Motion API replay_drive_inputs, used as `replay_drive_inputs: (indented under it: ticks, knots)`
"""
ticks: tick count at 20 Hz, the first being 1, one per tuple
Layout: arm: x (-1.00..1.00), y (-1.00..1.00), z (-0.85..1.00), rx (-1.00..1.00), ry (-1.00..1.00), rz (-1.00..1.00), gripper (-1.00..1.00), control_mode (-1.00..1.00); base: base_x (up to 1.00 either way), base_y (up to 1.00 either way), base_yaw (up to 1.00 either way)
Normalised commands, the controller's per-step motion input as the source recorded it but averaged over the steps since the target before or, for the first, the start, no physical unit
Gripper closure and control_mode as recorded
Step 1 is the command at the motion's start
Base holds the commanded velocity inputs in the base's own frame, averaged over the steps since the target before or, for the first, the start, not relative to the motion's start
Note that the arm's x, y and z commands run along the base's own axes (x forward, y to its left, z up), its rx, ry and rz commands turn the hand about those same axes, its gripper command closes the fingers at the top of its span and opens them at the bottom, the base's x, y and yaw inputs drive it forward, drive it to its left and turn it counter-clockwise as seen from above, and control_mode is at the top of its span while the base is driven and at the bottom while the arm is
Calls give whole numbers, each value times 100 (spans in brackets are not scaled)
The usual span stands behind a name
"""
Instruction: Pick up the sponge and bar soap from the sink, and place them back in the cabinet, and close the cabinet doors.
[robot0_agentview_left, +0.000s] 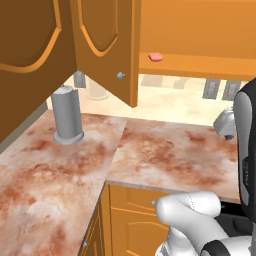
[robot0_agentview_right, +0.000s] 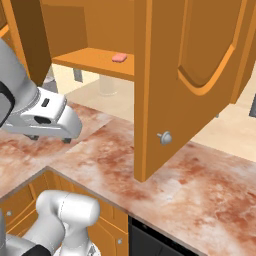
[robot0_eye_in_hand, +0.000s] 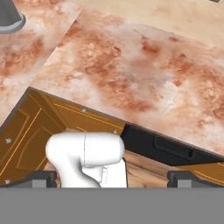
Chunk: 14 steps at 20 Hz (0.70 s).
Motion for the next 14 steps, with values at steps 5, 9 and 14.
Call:
replay_drive_inputs:
  ticks: [5,9,14]
  knots:
    - [0,0,0,0,0,0,-100,100,-49,0,0]
    - [0,0,0,0,0,0,-100,100,-67,0,0]
    - [0,0,0,0,0,0,-100,100,-74,0,-2]
